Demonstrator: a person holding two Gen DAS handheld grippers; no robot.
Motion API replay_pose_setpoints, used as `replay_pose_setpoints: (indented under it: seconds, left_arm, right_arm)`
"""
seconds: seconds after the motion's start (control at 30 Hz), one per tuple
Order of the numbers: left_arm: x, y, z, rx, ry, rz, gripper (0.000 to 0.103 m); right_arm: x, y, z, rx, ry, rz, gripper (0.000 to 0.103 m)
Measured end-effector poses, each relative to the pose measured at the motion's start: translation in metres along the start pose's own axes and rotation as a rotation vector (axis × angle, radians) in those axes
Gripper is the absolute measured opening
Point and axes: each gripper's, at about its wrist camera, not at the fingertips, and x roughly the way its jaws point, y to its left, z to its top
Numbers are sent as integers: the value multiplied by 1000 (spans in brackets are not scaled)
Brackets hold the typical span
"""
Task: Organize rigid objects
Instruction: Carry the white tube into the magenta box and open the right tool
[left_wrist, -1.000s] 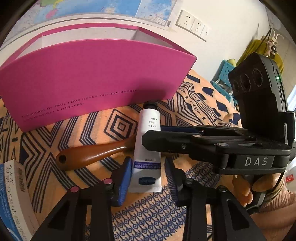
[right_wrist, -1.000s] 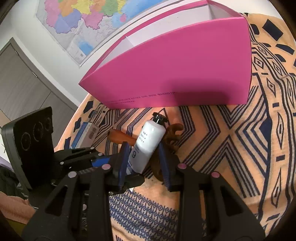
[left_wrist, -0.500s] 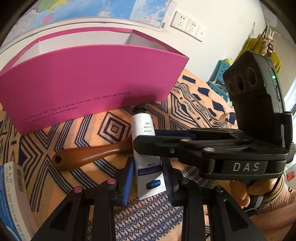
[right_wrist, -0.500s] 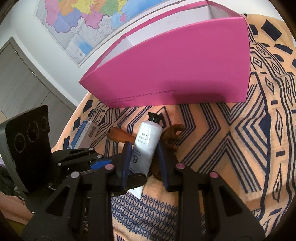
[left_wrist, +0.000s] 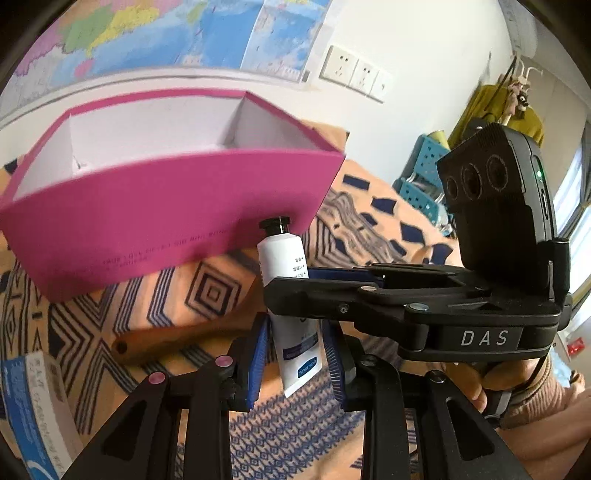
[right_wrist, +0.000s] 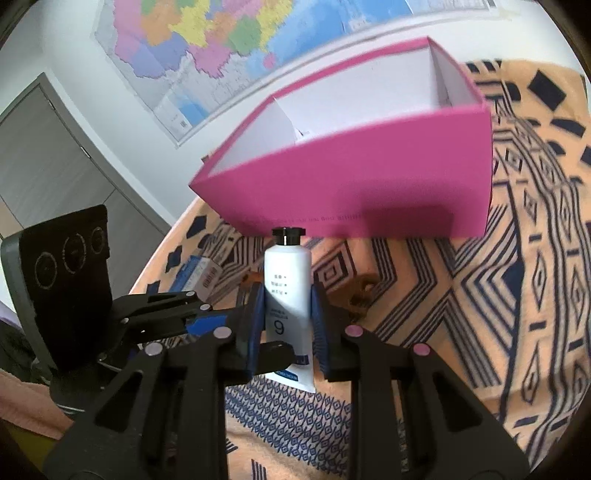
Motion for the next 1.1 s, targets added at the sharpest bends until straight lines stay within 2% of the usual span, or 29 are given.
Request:
replay_pose_setpoints:
  seconds: [0.37, 0.57, 0.9, 1.1]
  left_arm:
    - [-16, -12, 50, 78, -92, 14, 29]
    - [-15, -9, 79, 90, -123, 17, 29]
    - [-7, -1, 118, 103, -162, 45, 29]
    - [3, 6, 138, 77, -162, 52, 29]
  right_arm:
    - [-32, 15, 41, -102, -108, -24, 27]
    - [-40, 12, 67, -118, -150, -20, 27]
    - [-43, 7, 108, -168, -184, -45, 27]
    - [-37, -5, 128, -173, -177, -77, 27]
